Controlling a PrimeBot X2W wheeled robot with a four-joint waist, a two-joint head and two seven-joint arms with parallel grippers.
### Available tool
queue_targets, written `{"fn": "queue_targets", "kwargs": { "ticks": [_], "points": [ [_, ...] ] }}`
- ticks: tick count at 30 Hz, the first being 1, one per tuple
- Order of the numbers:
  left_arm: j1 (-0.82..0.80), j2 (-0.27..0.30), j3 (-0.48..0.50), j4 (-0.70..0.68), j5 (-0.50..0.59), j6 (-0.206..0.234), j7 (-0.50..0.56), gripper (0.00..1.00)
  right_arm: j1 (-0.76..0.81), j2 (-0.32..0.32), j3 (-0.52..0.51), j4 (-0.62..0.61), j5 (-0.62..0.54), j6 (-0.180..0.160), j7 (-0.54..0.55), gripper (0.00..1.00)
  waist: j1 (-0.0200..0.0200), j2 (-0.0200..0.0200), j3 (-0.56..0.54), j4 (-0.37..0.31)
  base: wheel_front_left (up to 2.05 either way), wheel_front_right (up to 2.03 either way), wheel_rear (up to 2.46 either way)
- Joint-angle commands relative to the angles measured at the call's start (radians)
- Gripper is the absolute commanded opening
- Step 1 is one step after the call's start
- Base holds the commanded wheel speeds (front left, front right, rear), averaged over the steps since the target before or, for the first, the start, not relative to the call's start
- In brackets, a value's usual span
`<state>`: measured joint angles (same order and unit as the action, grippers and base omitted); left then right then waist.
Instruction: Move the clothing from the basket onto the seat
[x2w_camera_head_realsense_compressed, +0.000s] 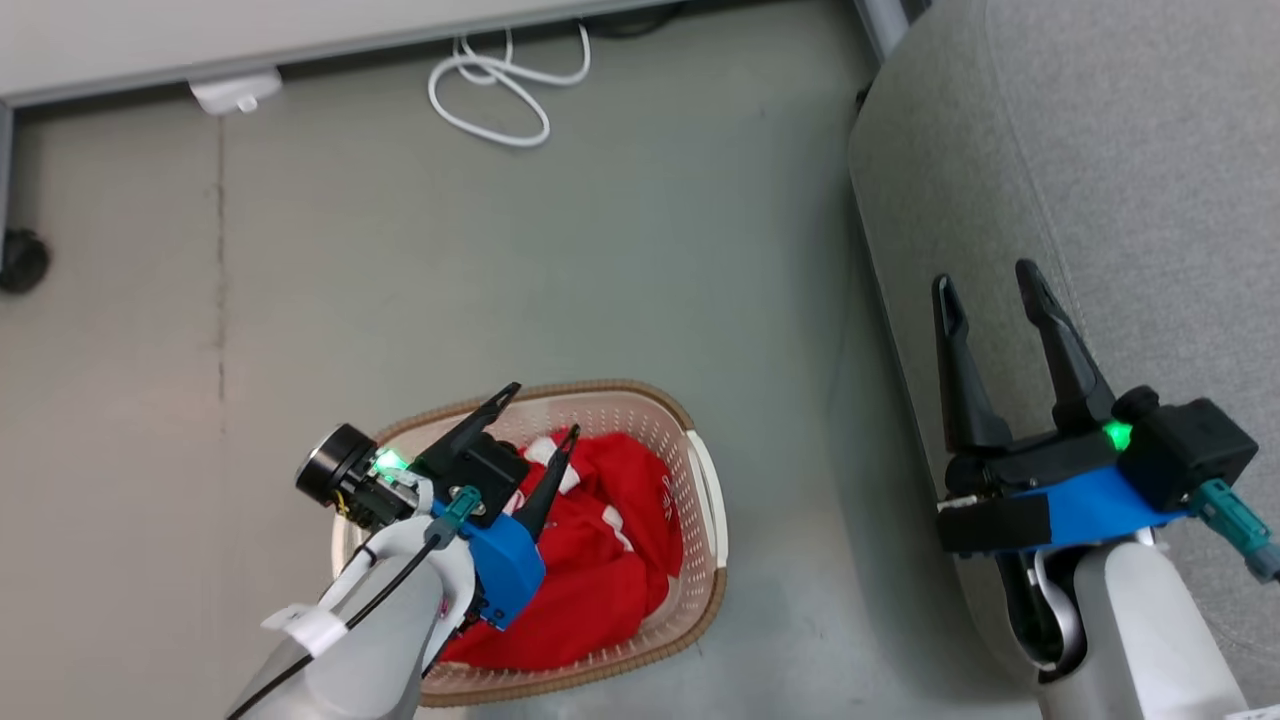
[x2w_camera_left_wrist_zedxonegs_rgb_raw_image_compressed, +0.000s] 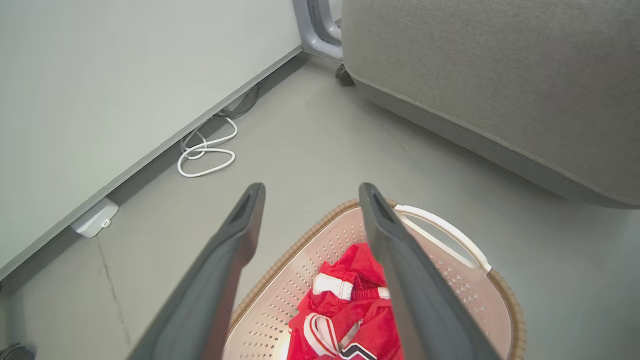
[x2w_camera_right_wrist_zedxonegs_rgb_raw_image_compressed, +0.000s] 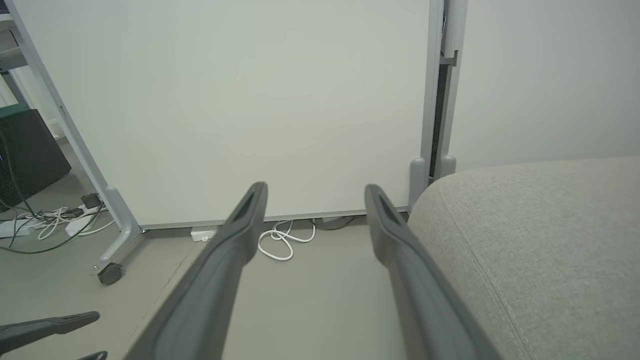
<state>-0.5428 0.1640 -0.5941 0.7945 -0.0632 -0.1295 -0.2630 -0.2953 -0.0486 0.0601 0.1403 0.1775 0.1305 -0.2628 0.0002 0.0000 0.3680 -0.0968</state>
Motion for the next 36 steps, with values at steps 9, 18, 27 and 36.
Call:
{"fn": "queue_targets", "kwargs": {
  "ticks": [9, 18, 27, 36],
  "points": [
    [-0.158, 0.036, -0.211, 0.149, -0.051, -0.002, -0.003, 1.0, -0.098, -0.003, 0.015, -0.039, 0.0, 0.0, -0.003, 1.0, -0.0002, 0.0, 0.185, -0.035, 0.0, 0.0, 0.0],
    [-0.261, 0.029, -0.398, 0.324, -0.127, -0.002, 0.001, 1.0, -0.153, -0.003, 0.026, -0.073, -0.014, 0.0, -0.003, 1.0, -0.0002, 0.0, 0.309, -0.054, 0.0, 0.0, 0.0],
    [-0.357, 0.028, -0.566, 0.422, -0.189, -0.002, 0.052, 1.0, -0.201, -0.003, 0.042, -0.107, -0.03, 0.0, -0.003, 1.0, -0.0002, 0.0, 0.429, -0.053, 0.0, 0.0, 0.0],
    [-0.417, 0.057, -0.663, 0.451, -0.217, -0.002, 0.132, 1.0, -0.206, -0.003, 0.045, -0.143, -0.041, 0.0, -0.003, 1.0, -0.0002, 0.0, 0.517, -0.065, 0.0, 0.0, 0.0]
  ]
}}
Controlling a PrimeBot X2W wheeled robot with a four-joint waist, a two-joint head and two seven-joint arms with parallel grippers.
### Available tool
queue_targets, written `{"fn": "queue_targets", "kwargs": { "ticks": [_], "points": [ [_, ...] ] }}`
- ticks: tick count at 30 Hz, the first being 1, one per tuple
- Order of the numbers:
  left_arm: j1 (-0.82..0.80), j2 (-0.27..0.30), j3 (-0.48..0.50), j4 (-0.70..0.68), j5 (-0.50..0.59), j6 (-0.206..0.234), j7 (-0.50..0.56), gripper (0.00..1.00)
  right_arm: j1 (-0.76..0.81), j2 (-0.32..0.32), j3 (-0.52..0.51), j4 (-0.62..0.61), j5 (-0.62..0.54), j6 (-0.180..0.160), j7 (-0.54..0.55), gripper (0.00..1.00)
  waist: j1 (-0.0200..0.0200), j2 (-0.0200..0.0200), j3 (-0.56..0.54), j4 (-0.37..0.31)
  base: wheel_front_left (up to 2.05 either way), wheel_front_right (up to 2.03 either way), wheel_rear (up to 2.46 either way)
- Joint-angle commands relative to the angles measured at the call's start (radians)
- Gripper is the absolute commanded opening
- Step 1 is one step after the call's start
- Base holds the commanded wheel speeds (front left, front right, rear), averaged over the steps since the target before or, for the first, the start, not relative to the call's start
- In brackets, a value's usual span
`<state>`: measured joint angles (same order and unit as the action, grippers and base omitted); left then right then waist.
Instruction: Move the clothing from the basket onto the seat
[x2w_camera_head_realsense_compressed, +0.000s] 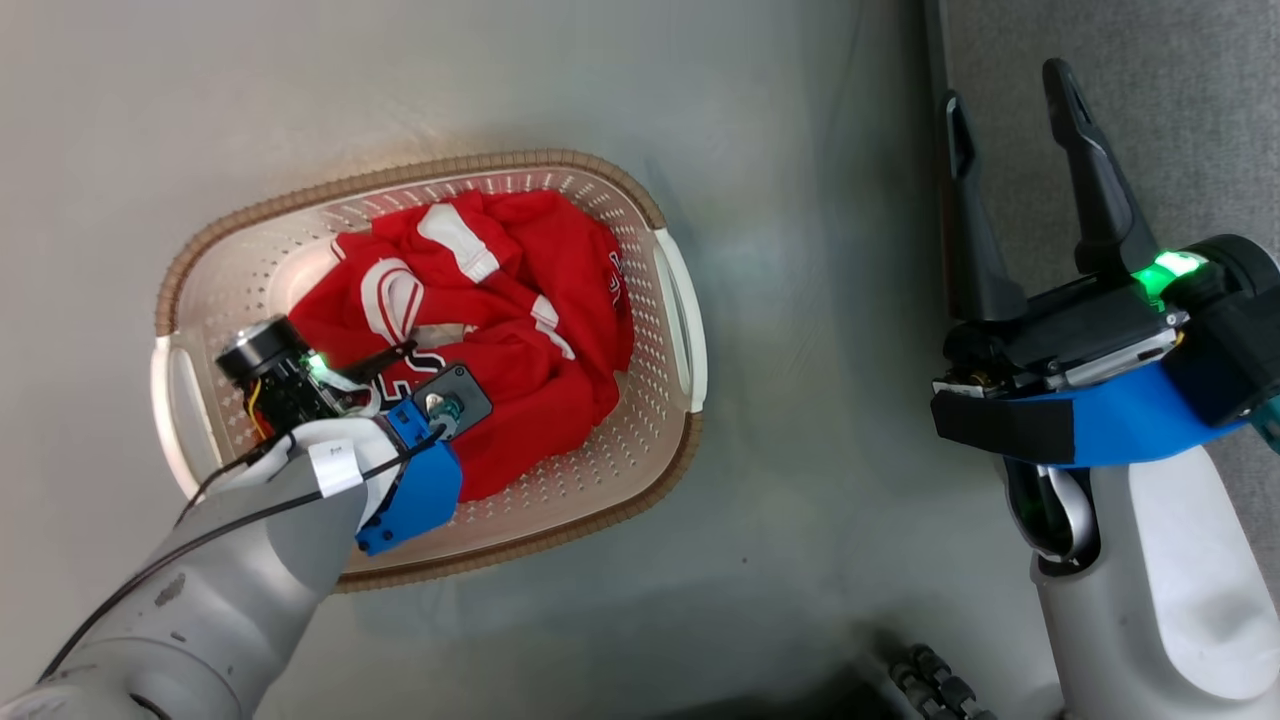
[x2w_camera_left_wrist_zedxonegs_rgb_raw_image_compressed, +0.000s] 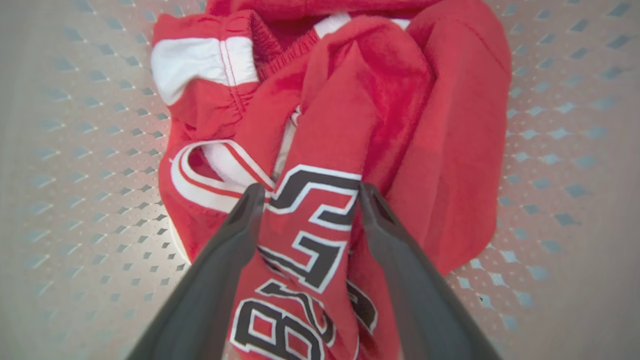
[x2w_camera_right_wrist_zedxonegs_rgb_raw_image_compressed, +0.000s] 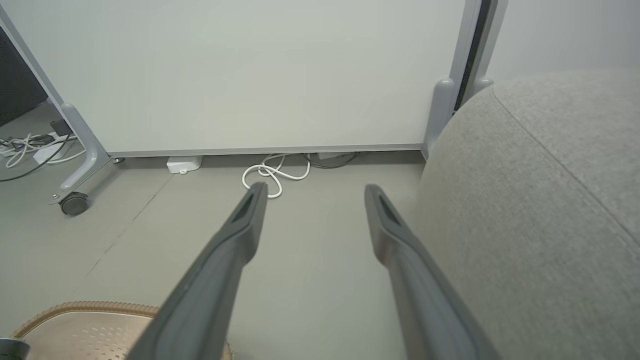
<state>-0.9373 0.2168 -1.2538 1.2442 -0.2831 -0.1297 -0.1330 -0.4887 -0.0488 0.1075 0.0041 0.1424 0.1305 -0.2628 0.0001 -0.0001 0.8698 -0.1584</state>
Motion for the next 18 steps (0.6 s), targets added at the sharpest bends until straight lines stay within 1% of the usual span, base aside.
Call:
{"fn": "queue_targets", "kwargs": {
  "ticks": [1, 6, 18],
  "points": [
    [-0.03, 0.008, -0.008, 0.002, 0.006, -0.001, 0.006, 1.0, -0.011, -0.003, -0.003, -0.011, -0.008, 0.0, -0.003, 1.0, -0.0001, 0.0001, 0.024, -0.004, 0.0, 0.0, 0.0],
    [-0.062, 0.015, -0.019, 0.012, 0.018, -0.001, 0.019, 1.0, -0.004, -0.003, -0.009, -0.034, -0.013, 0.0, -0.003, 1.0, -0.0001, 0.0001, 0.063, -0.005, 0.0, 0.0, 0.0],
    [-0.08, 0.015, -0.028, 0.001, 0.004, -0.001, 0.1, 1.0, 0.003, -0.003, -0.007, -0.075, -0.019, 0.0, -0.003, 1.0, -0.0001, 0.0001, 0.127, -0.012, 0.0, 0.0, 0.0]
  ]
}}
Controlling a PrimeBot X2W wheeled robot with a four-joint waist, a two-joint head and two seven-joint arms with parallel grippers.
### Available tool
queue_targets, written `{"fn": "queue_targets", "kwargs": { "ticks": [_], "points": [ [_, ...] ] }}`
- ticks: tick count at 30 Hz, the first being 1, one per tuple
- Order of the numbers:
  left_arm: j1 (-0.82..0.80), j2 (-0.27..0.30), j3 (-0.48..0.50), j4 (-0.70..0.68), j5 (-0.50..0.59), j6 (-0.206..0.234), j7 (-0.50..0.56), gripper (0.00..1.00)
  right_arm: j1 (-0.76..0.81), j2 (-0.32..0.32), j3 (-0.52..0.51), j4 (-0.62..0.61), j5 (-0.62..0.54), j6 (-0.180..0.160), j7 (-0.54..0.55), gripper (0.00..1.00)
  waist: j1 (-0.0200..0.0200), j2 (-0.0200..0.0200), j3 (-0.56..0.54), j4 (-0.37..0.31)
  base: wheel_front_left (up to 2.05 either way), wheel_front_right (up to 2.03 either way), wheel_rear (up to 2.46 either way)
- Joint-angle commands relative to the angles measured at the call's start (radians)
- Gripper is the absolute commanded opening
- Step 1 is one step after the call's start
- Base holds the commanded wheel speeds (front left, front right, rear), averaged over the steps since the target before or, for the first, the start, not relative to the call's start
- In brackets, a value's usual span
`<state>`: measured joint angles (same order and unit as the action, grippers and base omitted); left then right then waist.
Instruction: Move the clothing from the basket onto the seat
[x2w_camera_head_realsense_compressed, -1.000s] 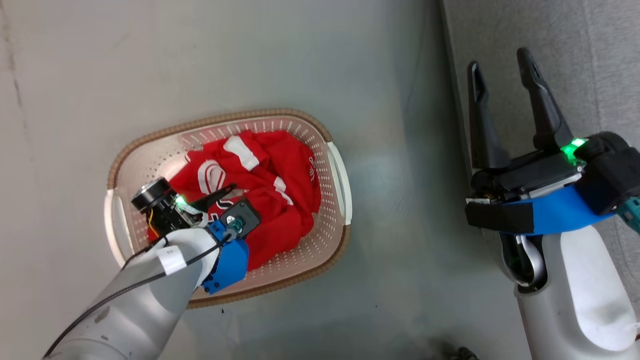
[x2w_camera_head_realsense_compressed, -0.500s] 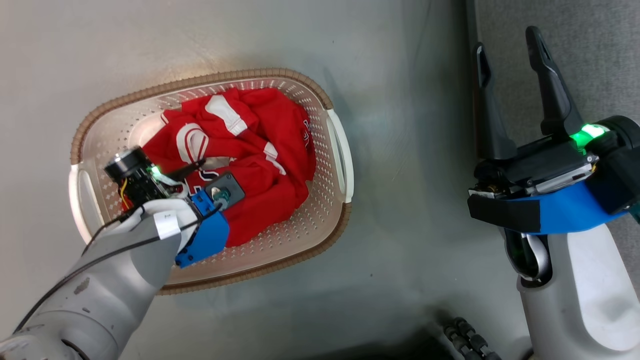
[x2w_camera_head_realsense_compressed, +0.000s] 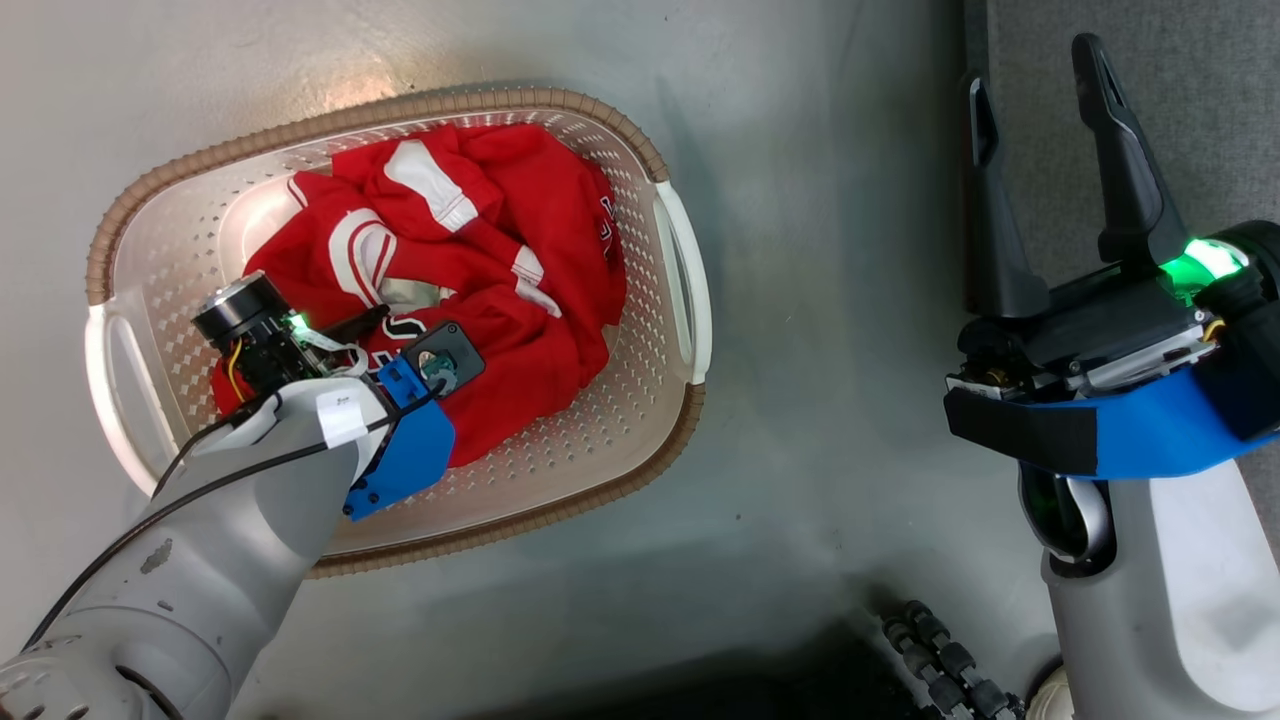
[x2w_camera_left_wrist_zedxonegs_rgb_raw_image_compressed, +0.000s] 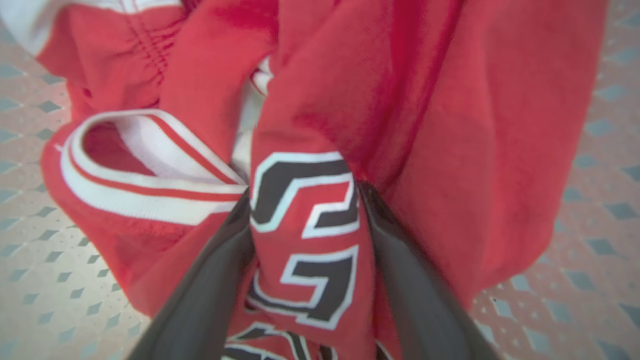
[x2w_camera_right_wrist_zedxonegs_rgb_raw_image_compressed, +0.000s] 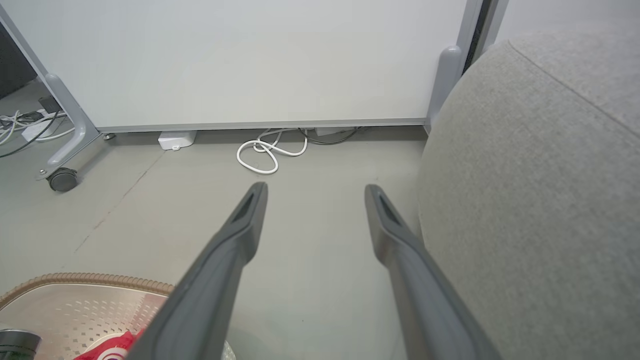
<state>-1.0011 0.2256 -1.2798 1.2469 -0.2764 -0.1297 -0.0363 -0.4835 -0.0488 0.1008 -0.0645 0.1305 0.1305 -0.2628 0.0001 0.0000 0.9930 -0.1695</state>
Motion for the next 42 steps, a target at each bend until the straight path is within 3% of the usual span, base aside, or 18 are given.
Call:
{"fn": "queue_targets", "kwargs": {
  "ticks": [1, 2, 3, 4, 16, 29, 36, 42],
  "points": [
    [-0.014, 0.006, -0.003, -0.001, -0.004, -0.001, 0.014, 1.0, -0.003, -0.003, -0.001, -0.009, -0.007, 0.0, -0.003, 1.0, -0.0001, 0.0, 0.007, -0.001, 0.0, 0.0, 0.0],
    [-0.014, 0.006, -0.003, -0.003, -0.003, -0.001, 0.02, 0.64, -0.004, -0.003, -0.001, -0.012, -0.007, 0.0, -0.003, 1.0, -0.0001, 0.0, 0.009, -0.001, 0.0, 0.0, 0.0],
    [-0.014, 0.006, -0.003, -0.007, 0.001, -0.001, 0.022, 0.14, -0.005, -0.003, -0.001, -0.014, -0.006, 0.0, -0.003, 1.0, -0.0001, 0.0, 0.01, -0.001, 0.0, 0.0, 0.0],
    [-0.012, 0.006, -0.003, -0.011, 0.004, -0.001, 0.023, 0.0, -0.006, -0.003, -0.002, -0.015, -0.006, 0.0, -0.003, 1.0, -0.0001, 0.0, 0.01, 0.0, 0.0, 0.0, 0.0],
    [0.031, -0.003, -0.003, -0.063, 0.027, -0.001, -0.022, 0.0, -0.022, -0.003, 0.006, 0.011, 0.004, 0.0, -0.003, 1.0, -0.0001, 0.0, -0.058, 0.014, 0.0, 0.0, 0.0],
    [0.085, -0.065, -0.003, -0.088, -0.015, -0.001, -0.152, 0.0, 0.011, -0.003, 0.003, 0.076, 0.008, 0.0, -0.003, 1.0, -0.0001, 0.0, -0.271, 0.067, 0.0, 0.0, 0.0],
    [0.115, -0.088, 0.003, -0.102, -0.116, -0.001, -0.207, 0.0, 0.056, -0.003, -0.002, 0.112, 0.013, 0.0, -0.003, 1.0, -0.0001, 0.0, -0.417, 0.092, 0.0, 0.0, 0.0],
    [0.16, -0.096, 0.066, -0.134, -0.23, -0.001, -0.23, 0.0, 0.107, -0.003, -0.015, 0.138, 0.019, 0.0, -0.003, 1.0, -0.0001, 0.0, -0.535, 0.109, 0.0, 0.0, 0.0]
  ]
}}
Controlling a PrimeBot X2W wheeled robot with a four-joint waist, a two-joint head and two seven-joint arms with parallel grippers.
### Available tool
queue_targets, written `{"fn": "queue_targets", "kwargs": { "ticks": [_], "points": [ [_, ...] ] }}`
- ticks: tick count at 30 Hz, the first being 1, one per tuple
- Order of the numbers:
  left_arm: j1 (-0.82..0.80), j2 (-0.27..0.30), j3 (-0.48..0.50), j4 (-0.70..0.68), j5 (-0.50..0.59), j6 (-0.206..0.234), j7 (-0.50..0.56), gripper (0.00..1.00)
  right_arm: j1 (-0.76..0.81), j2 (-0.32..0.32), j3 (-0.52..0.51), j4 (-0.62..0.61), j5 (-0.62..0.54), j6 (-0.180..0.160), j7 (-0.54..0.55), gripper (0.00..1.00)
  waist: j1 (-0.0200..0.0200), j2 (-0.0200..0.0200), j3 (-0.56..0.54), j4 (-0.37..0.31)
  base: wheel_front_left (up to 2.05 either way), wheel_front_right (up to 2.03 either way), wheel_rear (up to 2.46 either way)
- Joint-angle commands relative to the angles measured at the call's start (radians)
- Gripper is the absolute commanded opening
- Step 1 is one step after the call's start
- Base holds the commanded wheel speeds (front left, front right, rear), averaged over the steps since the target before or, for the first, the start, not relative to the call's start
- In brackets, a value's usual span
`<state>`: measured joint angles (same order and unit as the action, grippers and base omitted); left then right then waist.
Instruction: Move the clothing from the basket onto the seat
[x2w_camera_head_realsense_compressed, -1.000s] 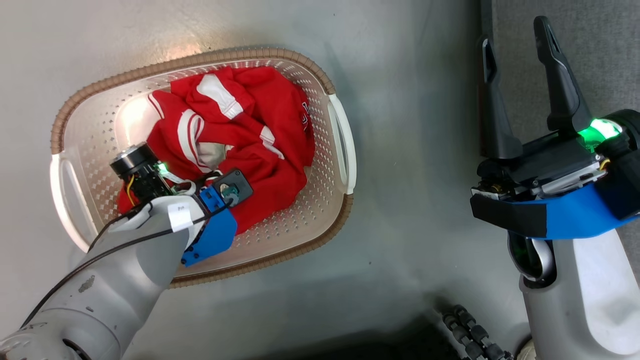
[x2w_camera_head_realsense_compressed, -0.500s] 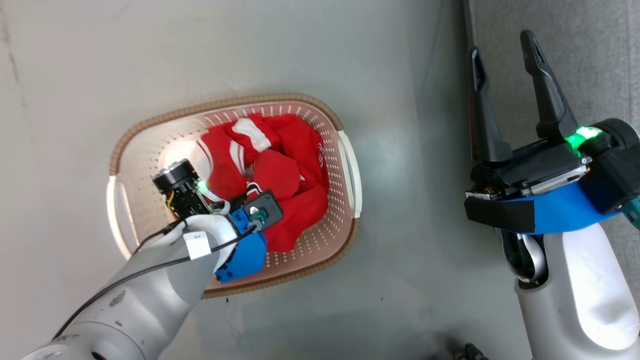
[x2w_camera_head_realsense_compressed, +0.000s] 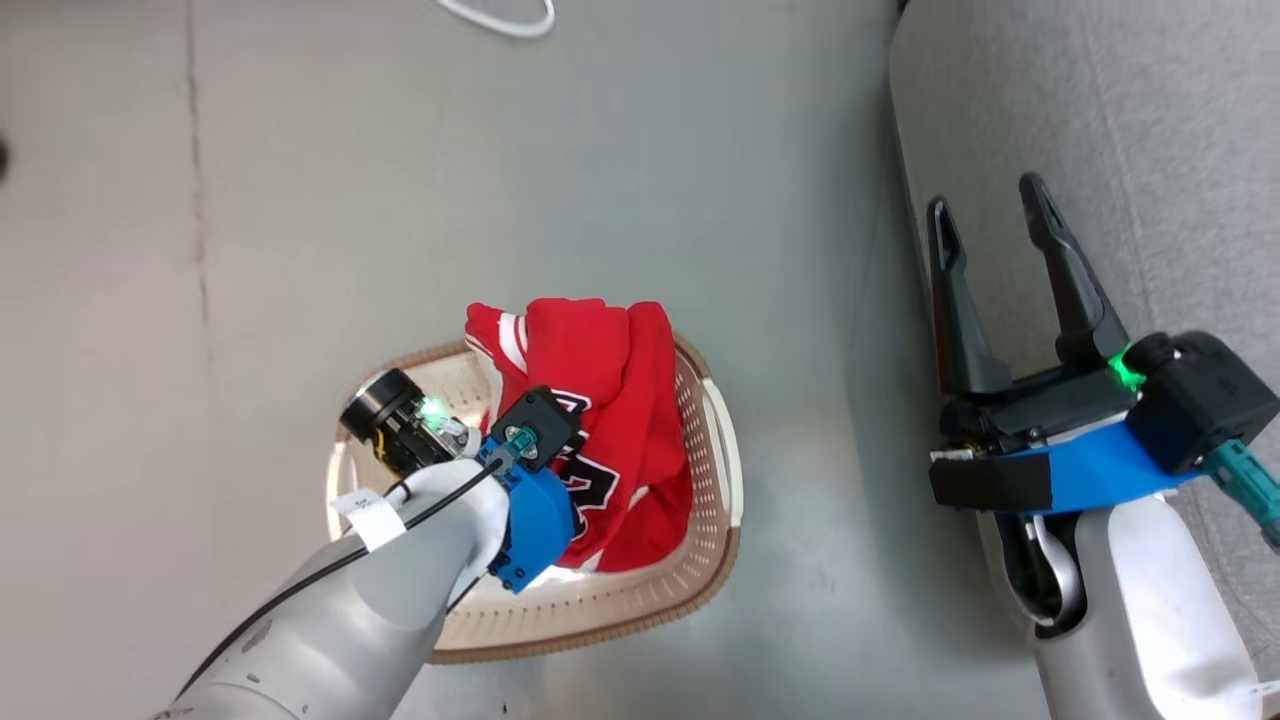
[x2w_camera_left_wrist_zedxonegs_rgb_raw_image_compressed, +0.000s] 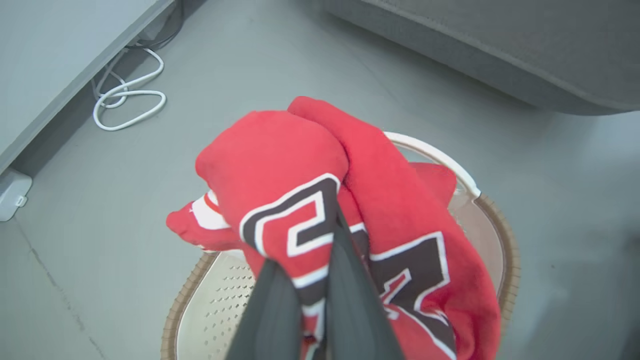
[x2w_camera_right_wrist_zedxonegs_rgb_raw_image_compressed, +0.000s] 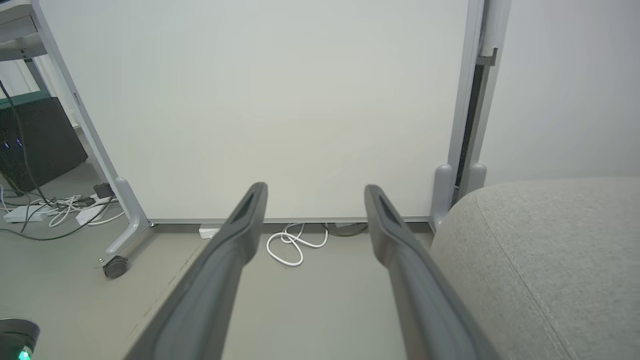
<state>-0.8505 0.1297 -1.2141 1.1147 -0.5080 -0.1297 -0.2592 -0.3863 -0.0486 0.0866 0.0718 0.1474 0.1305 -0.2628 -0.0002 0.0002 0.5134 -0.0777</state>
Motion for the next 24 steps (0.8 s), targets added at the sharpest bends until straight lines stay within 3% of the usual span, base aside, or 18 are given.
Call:
{"fn": "queue_targets", "kwargs": {
  "ticks": [1, 14, 24],
  "points": [
    [0.011, 0.001, 0.016, -0.021, -0.007, -0.001, -0.007, 0.0, 0.019, -0.003, -0.004, 0.006, 0.002, 0.0, -0.003, 1.0, 0.0002, -0.0002, -0.072, 0.02, 0.0, 0.0, 0.0],
    [0.138, 0.067, 0.247, -0.337, 0.03, 0.054, -0.007, 0.0, 0.116, -0.003, -0.017, 0.042, 0.014, 0.0, -0.003, 1.0, 0.0002, -0.0002, -0.255, 0.048, 0.0, 0.0, 0.0],
    [0.2, 0.074, 0.39, -0.552, 0.112, 0.067, -0.007, 0.0, 0.177, -0.003, -0.016, 0.055, 0.03, 0.0, -0.003, 1.0, 0.0002, -0.0002, -0.355, 0.059, 0.0, 0.0, 0.0]
  ]
}}
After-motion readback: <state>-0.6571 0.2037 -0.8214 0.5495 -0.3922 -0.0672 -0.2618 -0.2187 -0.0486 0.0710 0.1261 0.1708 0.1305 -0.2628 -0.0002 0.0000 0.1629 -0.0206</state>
